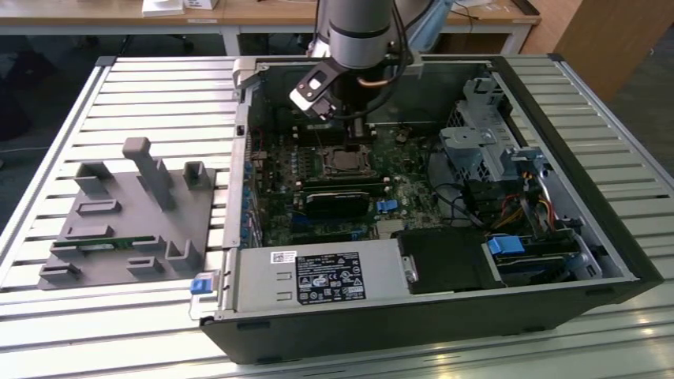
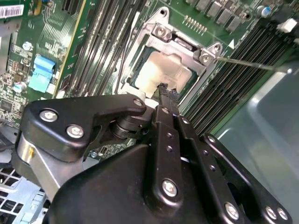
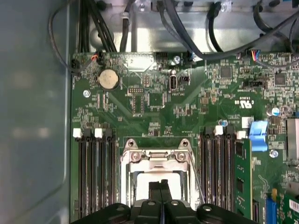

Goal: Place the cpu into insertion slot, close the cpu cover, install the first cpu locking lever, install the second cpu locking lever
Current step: 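Close the cpu cover, then install the first cpu locking lever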

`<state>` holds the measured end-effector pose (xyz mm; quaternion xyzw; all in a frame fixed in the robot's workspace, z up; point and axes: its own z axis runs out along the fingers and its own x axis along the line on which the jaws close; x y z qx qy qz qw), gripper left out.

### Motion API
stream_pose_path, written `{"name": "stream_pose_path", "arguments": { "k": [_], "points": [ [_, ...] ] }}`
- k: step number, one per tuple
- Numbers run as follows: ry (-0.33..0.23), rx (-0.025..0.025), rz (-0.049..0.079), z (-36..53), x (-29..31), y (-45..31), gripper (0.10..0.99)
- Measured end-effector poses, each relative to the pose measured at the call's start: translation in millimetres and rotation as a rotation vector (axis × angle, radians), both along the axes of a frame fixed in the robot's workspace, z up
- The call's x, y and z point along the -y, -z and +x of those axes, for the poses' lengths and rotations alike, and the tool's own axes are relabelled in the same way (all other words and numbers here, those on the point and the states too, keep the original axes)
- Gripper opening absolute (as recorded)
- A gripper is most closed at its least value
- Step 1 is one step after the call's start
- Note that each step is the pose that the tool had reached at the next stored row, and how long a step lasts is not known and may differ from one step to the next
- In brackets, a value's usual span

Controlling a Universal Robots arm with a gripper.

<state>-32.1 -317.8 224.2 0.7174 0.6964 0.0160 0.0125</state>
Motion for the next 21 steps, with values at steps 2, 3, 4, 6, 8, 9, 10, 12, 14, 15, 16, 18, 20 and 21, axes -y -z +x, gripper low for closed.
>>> {"name": "stream_pose_path", "arguments": {
  "k": [2, 3, 4, 6, 8, 9, 10, 12, 14, 15, 16, 18, 20, 21],
  "points": [
    [0.0, 0.0, 0.0, -2.3, 0.0, 0.0, 0.122],
    [0.0, 0.0, 0.0, -3.3, 0.0, 0.0, 0.122],
    [0.0, 0.0, 0.0, -4.2, 0.0, 0.0, 0.122],
    [0.0, 0.0, 0.0, -5.9, 0.0, 0.0, 0.122],
    [0.0, 0.0, 0.0, -7.5, 0.0, 0.0, 0.122],
    [0.0, 0.0, 0.0, -8.3, -0.1, 0.0, 0.122],
    [0.0, 0.0, 0.0, -9.0, -0.1, 0.0, 0.122],
    [0.0, 0.0, 0.0, -10.1, -0.1, 0.0, 0.122],
    [0.0, 0.0, 0.0, -10.6, -0.1, 0.0, 0.122],
    [0.0, 0.0, 0.0, -10.8, 0.0, 0.0, 0.122],
    [0.0, 0.0, 0.0, -11.1, -0.1, 0.0, 0.122],
    [0.0, 0.0, -0.001, -11.1, 0.0, 0.0, 0.122],
    [0.0, 0.0, -0.003, -11.2, 0.0, -0.2, 0.122],
    [0.0, -0.0001, -0.003, -11.2, 0.0, -0.6, 0.122]
  ]
}}
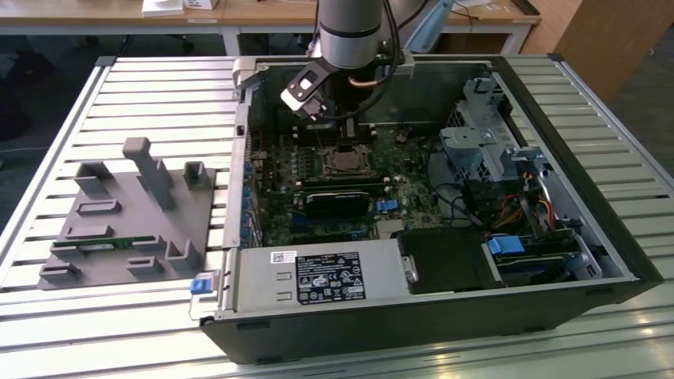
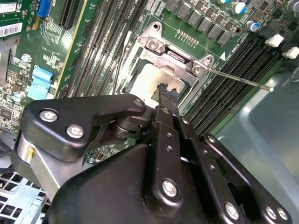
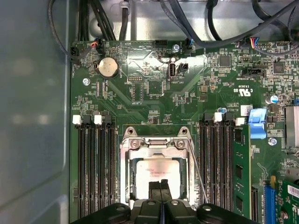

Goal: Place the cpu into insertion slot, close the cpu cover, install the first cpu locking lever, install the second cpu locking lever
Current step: 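Install the first cpu locking lever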

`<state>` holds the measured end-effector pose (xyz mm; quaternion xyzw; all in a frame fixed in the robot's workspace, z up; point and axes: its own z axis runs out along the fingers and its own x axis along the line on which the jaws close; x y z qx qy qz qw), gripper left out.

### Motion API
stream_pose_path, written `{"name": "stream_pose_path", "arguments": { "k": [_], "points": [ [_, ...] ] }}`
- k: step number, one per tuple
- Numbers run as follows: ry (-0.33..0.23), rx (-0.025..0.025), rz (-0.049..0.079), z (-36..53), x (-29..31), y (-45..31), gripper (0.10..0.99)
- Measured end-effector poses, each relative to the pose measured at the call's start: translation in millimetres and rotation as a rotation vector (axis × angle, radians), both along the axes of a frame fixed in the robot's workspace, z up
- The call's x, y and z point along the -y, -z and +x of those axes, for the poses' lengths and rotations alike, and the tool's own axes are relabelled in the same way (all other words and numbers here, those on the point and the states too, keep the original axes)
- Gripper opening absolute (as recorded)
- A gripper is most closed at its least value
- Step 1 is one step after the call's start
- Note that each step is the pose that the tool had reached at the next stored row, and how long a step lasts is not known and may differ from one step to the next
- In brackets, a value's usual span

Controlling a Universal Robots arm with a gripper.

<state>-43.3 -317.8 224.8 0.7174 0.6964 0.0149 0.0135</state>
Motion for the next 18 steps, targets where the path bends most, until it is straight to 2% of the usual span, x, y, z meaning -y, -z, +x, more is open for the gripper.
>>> {"name": "stream_pose_path", "arguments": {
  "k": [12, 18],
  "points": [
    [0.0, 0.0002, -0.005, 0.0, 0.0, -3.2, 0.122],
    [0.0, 0.0002, -0.005, -0.1, 0.0, -8.9, 0.122]
  ]
}}
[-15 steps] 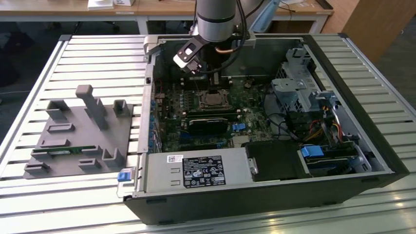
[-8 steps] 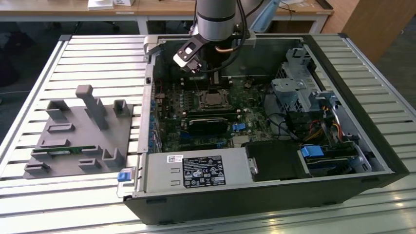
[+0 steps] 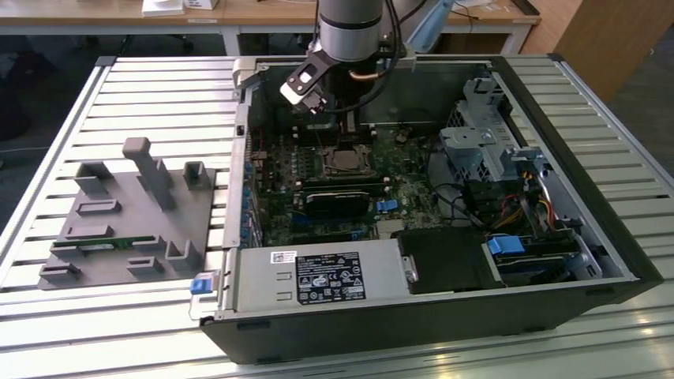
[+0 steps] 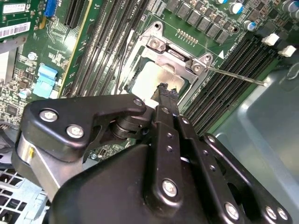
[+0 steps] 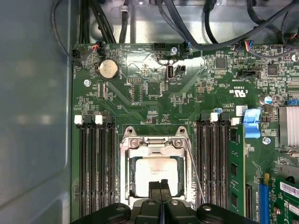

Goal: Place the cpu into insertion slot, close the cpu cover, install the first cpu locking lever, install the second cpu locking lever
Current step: 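Install the first cpu locking lever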

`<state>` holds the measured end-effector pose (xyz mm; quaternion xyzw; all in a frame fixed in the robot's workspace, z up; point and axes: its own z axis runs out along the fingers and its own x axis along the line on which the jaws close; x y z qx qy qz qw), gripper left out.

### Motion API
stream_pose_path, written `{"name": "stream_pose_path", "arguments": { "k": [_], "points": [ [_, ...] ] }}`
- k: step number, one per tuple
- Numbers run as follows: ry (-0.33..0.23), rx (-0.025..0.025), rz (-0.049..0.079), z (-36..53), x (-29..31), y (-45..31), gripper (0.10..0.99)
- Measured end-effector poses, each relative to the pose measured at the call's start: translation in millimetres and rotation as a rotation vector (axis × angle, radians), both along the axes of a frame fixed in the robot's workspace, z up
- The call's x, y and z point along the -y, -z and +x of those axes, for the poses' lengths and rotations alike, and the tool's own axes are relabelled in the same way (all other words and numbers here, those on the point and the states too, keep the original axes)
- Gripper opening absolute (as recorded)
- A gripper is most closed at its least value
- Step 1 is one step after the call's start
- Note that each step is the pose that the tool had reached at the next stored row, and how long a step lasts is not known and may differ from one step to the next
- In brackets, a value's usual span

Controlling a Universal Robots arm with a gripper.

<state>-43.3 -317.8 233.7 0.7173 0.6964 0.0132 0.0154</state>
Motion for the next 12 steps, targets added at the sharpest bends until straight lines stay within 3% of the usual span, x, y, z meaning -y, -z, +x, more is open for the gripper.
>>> {"name": "stream_pose_path", "arguments": {
  "k": [7, 12],
  "points": [
    [0.0, -0.0001, 0.0, 0.0, 0.0, -13.8, 0.122],
    [-0.032, 0.0, -0.001, 0.0, 0.0, -14.4, 0.122]
  ]
}}
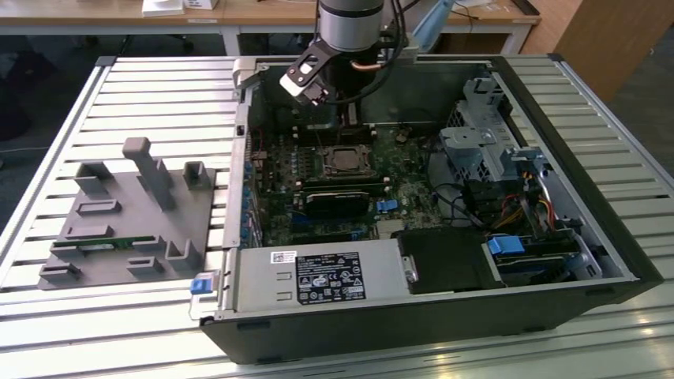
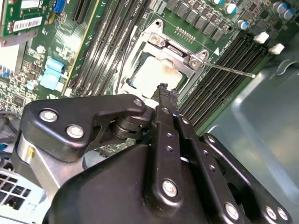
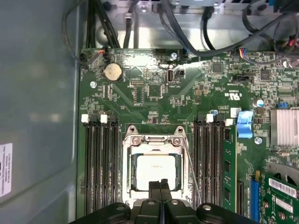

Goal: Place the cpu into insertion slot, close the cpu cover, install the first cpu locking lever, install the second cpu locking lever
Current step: 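Install the first cpu locking lever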

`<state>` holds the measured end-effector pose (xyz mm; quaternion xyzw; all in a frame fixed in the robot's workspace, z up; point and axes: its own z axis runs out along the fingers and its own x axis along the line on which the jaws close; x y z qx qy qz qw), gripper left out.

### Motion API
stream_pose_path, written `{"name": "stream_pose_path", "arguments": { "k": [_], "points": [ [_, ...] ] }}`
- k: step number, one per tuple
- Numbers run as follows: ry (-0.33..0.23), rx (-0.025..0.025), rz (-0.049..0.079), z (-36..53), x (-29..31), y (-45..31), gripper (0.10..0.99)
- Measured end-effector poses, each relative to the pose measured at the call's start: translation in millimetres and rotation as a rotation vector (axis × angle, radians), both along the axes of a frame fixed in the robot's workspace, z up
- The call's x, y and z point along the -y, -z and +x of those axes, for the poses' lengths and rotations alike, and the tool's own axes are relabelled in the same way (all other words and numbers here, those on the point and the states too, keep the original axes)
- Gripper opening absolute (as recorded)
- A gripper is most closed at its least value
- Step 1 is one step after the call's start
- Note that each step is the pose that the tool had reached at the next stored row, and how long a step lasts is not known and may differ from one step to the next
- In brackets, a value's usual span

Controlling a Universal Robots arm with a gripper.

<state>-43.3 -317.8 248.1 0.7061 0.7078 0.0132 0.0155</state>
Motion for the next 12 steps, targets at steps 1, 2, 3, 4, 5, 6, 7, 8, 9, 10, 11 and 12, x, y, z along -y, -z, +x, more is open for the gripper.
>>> {"name": "stream_pose_path", "arguments": {
  "k": [1, 2, 3, 4, 5, 6, 7, 8, 9, 10, 11, 12],
  "points": [
    [-0.013, 0.0, 0.0, 0.0, 0.0, 0.0, 0.122],
    [-0.027, 0.0, 0.0, 0.0, 0.0, 0.0, 0.122],
    [-0.041, 0.0, 0.0, 0.0, 0.0, 0.0, 0.122],
    [-0.056, 0.0, 0.0, 0.0, 0.0, 0.0, 0.122],
    [-0.068, 0.0, 0.0, 0.0, 0.0, 0.0, 0.122],
    [-0.078, 0.0, 0.0, 0.0, 0.0, 0.0, 0.122],
    [-0.086, 0.0, 0.0, 0.0, 0.0, 0.0, 0.122],
    [-0.092, 0.0, 0.0, 0.0, 0.0, 0.0, 0.122],
    [-0.097, 0.0, 0.0, 0.0, 0.0, 0.0, 0.122],
    [-0.101, 0.0, 0.0, 0.0, 0.0, 0.0, 0.122],
    [-0.105, 0.0, 0.0, 0.0, 0.0, 0.0, 0.122],
    [-0.109, 0.0, 0.0, 0.0, 0.0, 0.0, 0.122]
  ]
}}
